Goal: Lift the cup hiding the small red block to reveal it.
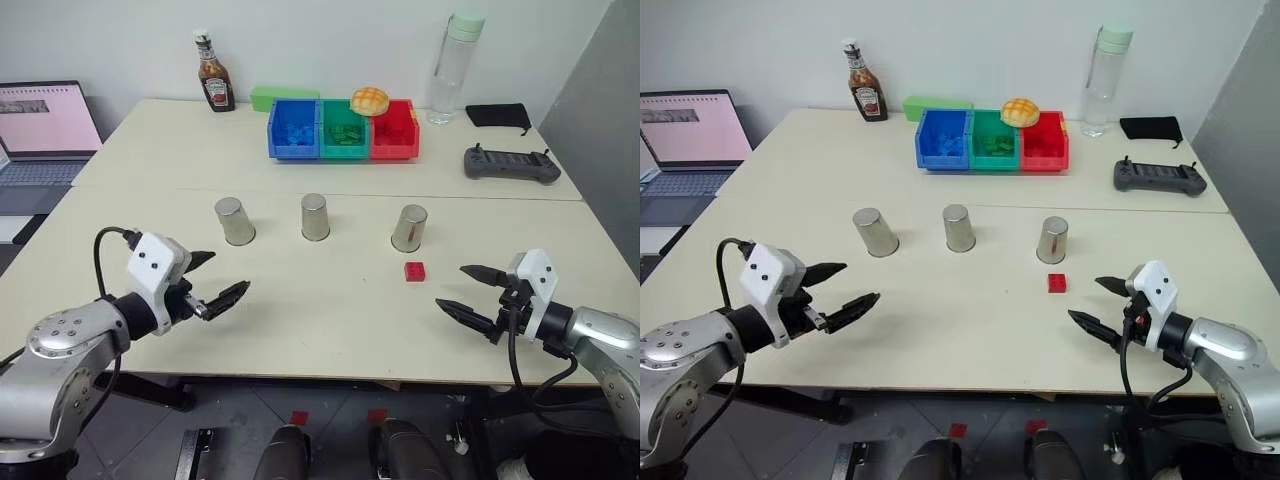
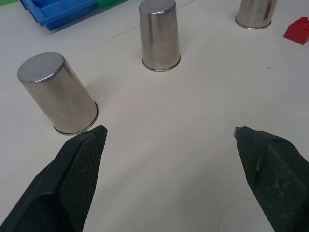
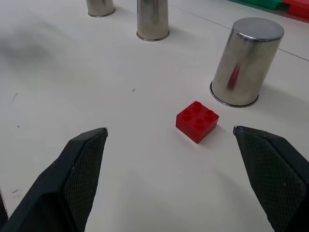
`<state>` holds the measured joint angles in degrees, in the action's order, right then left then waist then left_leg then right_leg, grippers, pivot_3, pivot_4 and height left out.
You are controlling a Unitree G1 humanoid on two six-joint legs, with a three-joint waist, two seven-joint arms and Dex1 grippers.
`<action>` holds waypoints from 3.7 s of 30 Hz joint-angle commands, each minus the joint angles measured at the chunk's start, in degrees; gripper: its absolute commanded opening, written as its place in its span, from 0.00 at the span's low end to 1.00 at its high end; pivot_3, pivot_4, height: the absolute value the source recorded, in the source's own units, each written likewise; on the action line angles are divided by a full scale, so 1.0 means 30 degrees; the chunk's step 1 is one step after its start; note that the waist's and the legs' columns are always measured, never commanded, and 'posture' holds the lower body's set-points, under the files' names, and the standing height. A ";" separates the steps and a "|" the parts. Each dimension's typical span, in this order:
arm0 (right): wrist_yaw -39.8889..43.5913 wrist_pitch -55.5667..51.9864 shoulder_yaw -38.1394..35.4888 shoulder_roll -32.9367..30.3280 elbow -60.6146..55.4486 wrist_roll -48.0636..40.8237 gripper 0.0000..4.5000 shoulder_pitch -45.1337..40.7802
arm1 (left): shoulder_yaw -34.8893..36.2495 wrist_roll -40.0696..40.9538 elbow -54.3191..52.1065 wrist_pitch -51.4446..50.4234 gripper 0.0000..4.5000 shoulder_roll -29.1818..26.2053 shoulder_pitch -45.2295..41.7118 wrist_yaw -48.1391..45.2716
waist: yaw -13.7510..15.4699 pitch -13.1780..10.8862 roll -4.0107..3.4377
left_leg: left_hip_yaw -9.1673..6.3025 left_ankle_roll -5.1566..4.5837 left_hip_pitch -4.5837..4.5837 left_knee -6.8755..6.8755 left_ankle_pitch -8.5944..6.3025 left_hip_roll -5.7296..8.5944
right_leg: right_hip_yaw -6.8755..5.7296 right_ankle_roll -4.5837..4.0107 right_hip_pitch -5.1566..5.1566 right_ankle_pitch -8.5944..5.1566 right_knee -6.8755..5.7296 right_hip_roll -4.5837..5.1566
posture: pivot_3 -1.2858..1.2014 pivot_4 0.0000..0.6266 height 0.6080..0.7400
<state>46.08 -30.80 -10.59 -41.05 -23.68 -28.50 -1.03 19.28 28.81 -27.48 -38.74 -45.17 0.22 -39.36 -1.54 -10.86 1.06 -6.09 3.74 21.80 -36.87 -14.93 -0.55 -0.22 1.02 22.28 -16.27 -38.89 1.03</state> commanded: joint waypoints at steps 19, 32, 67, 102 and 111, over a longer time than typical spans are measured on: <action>-0.0122 0.0143 -0.0191 -0.0297 0.0585 -0.0001 0.98 -0.1224 | 0.1304 0.0309 -0.1431 0.0009 1.00 -0.0069 0.2743 0.0001 | 0.0002 -0.0001 -0.0001 | -0.0007 0.0000 0.0001 0.0001 0.0000 -0.0010 | 0.0000 -0.0002 0.0001 -0.0001 -0.0001 0.0003 | 0.52 0.24 1.00; -0.0503 -0.0652 -0.0200 -0.0331 -0.0102 -0.0293 0.98 -0.1521 | 0.1129 0.0455 -0.1314 -0.0094 1.00 -0.0167 0.2301 -0.0091 | 0.0003 -0.0001 -0.0001 | -0.0001 0.0000 0.0001 0.0001 0.0000 -0.0005 | 0.0005 -0.0002 0.0001 -0.0001 0.0000 0.0002 | 0.52 0.24 1.00; -0.0694 -0.0894 0.0334 0.0128 -0.0277 -0.0322 0.98 -0.1720 | 0.0434 0.0339 -0.1195 -0.0311 1.00 -0.0169 0.1371 -0.0220 | -0.0002 -0.0001 -0.0001 | -0.0001 0.0000 0.0000 0.0001 0.0000 -0.0004 | 0.0001 -0.0001 0.0001 -0.0001 0.0000 0.0001 | 0.52 0.24 1.00; -0.6144 -0.0293 0.7841 1.0824 0.9224 0.4239 0.98 -1.4035 | 0.2100 0.1847 -0.0026 -0.0869 1.00 -0.1210 0.0353 -0.1450 | -0.0209 -0.0018 -0.0032 | 0.0002 0.0001 -0.0005 0.0022 0.0001 -0.0027 | 0.0024 -0.0019 0.0054 0.0002 -0.0042 -0.0013 | 0.52 0.24 1.00; -0.7125 0.4359 0.7345 1.3868 1.9267 0.6558 0.98 -1.8558 | 0.2087 0.2099 -0.0335 -0.1033 1.00 -0.1307 0.0384 -0.1622 | -0.0087 -0.0019 -0.0032 | 0.0052 0.0005 0.0035 0.0038 0.0000 0.0001 | 0.0064 -0.0116 0.0103 0.0059 -0.0028 -0.0046 | 0.52 0.24 1.00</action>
<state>25.27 -21.40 13.04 0.14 31.80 -9.75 -54.46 24.36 34.56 -26.74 -42.06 -48.15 1.61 -44.31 -1.80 -10.92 0.96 -5.90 3.75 21.91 -36.75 -14.93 -0.56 0.00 0.66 22.62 -16.09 -38.99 0.89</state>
